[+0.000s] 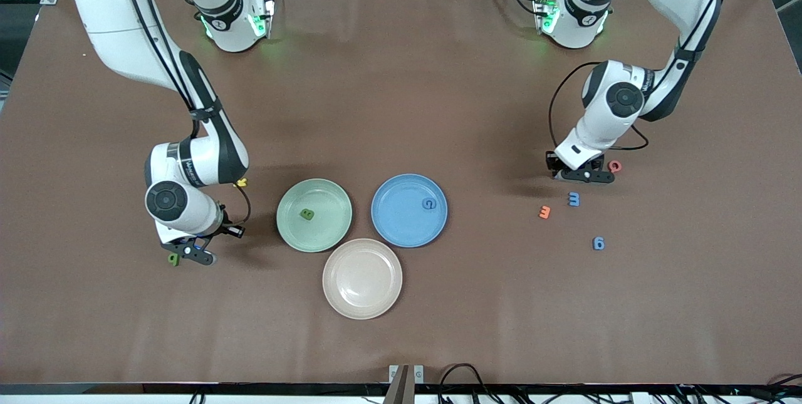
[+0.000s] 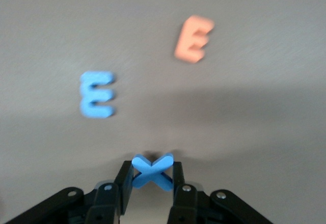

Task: Sort letters by color into matching plates
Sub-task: 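Grasp blue X with the left gripper while the right gripper grasps green N, then drop blue X on the blue plate while the right gripper drops green N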

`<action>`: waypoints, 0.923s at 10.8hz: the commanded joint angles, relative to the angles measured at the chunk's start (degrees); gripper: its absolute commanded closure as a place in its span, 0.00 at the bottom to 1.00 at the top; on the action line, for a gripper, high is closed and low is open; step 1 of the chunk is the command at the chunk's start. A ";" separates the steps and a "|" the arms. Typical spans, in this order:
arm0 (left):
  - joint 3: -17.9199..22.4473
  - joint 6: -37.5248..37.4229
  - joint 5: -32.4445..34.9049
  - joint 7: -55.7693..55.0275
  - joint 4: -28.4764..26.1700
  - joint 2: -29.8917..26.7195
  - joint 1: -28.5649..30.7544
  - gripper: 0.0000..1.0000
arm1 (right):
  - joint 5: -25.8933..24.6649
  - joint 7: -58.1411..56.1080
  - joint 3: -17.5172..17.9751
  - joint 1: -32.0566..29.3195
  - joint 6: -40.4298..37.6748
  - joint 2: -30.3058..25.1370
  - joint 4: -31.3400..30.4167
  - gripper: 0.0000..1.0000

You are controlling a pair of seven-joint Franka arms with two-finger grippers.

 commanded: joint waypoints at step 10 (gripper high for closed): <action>-1.53 -11.55 0.61 -30.16 22.15 8.79 -15.26 1.00 | 3.65 -1.00 8.37 8.07 -5.32 -1.98 5.62 0.71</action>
